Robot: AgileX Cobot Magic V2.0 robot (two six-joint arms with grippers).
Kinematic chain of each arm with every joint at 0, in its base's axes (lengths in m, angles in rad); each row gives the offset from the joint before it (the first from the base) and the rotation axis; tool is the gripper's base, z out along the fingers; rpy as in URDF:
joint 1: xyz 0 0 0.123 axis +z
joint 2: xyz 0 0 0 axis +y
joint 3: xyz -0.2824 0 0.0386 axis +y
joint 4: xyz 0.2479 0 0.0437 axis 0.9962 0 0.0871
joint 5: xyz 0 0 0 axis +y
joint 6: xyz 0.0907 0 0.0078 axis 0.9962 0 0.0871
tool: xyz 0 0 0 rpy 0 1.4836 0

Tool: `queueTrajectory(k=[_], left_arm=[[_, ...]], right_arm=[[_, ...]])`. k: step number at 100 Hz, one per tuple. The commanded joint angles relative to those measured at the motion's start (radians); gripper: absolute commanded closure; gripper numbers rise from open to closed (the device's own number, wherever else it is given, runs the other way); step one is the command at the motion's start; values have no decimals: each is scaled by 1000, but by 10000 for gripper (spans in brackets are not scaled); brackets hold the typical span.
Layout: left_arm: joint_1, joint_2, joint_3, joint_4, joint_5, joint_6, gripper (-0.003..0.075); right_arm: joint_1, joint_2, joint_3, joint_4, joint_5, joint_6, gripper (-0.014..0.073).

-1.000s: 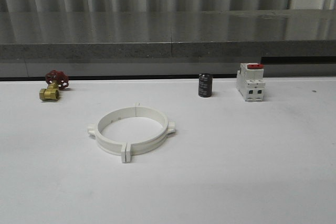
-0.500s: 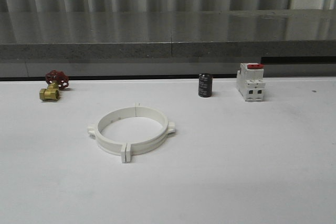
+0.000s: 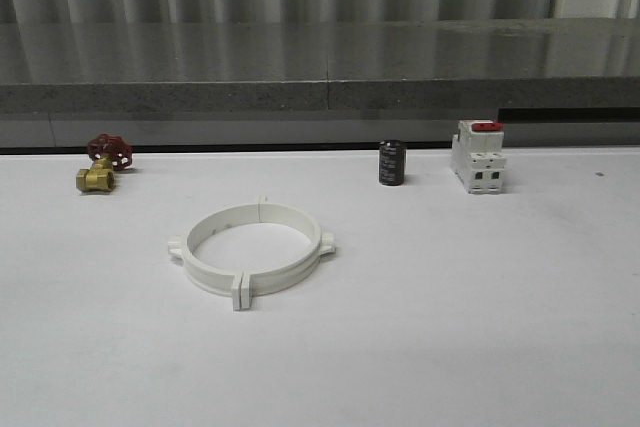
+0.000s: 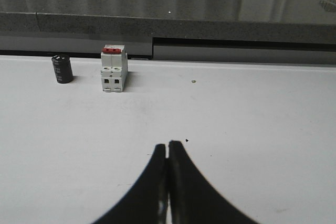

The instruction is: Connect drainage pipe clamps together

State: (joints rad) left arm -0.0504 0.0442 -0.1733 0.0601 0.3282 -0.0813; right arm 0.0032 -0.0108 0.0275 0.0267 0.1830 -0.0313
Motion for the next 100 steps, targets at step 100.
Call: queueTrajectory(k=[100], left_arm=[[4, -75, 219, 32, -298, -70, 741]], right_arm=[[-5, -18, -17, 3, -83, -11, 662]])
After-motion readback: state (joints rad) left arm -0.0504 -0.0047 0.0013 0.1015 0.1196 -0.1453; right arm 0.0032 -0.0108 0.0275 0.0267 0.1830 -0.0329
